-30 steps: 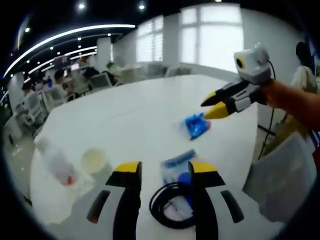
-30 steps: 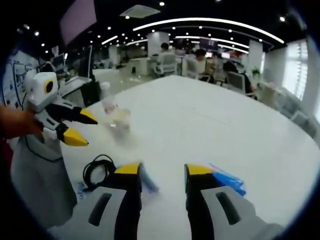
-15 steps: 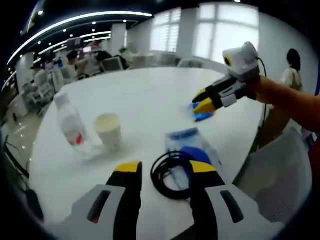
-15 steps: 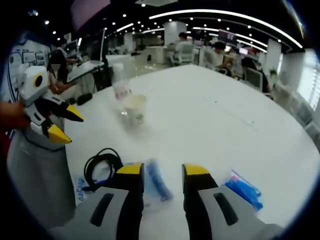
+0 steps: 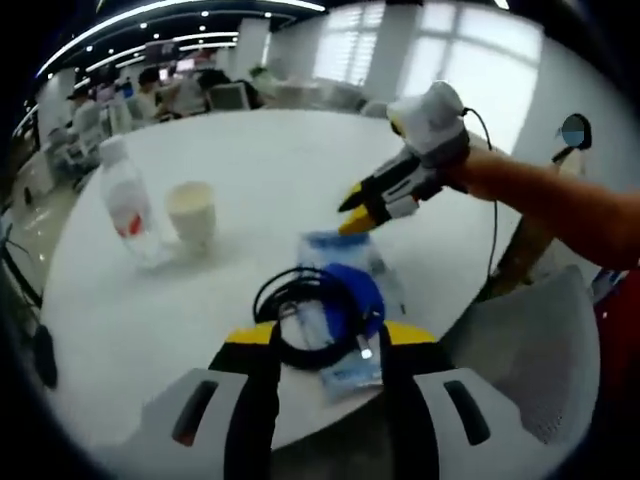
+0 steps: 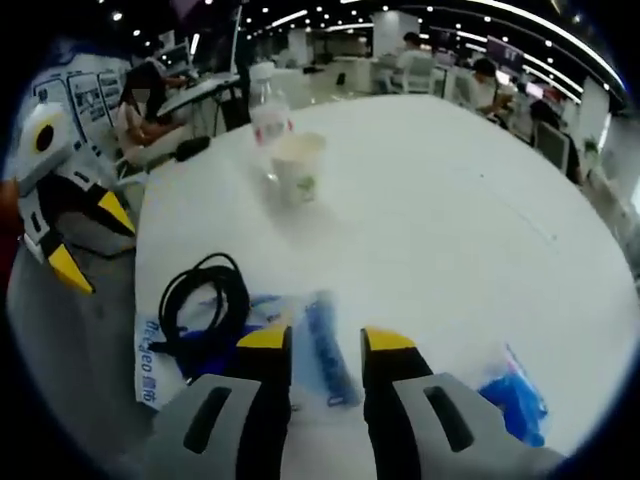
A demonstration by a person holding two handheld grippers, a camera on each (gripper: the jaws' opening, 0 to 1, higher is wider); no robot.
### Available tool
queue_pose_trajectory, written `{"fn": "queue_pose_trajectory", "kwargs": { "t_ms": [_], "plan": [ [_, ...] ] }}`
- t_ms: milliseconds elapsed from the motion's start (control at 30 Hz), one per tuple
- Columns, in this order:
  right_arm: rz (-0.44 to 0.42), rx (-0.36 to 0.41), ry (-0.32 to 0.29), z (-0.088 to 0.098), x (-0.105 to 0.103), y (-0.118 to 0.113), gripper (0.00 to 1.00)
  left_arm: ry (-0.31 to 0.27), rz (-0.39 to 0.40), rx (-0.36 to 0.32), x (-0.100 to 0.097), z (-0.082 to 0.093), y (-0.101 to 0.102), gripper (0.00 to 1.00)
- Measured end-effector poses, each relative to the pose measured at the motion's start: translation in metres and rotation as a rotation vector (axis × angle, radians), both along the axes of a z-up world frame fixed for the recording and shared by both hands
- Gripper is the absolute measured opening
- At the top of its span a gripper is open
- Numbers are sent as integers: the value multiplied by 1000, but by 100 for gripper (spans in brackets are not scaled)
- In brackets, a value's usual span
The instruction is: Arrange the tabletop items into an orderly group along one side of the table until the central work area is clear of visible clutter.
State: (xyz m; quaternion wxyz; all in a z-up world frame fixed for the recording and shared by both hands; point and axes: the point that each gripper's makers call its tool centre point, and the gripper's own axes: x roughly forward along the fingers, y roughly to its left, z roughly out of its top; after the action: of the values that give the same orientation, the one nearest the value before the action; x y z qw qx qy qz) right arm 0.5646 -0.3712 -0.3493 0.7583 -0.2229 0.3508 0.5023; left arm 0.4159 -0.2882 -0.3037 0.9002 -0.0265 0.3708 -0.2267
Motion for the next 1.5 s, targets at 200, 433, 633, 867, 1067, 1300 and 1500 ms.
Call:
{"fn": "queue_pose_trajectory", "kwargs": {
  "t_ms": [200,433,633,867,1067,1300,1500],
  "plan": [
    [35,3,12,-4,2,3,27,96,10,-9,-16,-10,-10,37],
    [74,-9,37,-12,-3,6,26,188,30,-54,-29,-17,-28,41],
    [108,-29,53,-21,-8,5,26,271,29,-35,-45,-32,-36,43],
    [121,-34,71,-26,-10,5,25,394,79,-87,-55,-45,-40,46],
    [137,-39,83,-30,-13,6,25,454,79,-103,-59,-60,-47,47],
    [135,-27,87,-31,-13,5,25,457,155,-119,-45,-70,-46,42],
    [135,-26,92,-31,-12,4,24,477,180,-108,-39,-80,-43,39]
  ]
}}
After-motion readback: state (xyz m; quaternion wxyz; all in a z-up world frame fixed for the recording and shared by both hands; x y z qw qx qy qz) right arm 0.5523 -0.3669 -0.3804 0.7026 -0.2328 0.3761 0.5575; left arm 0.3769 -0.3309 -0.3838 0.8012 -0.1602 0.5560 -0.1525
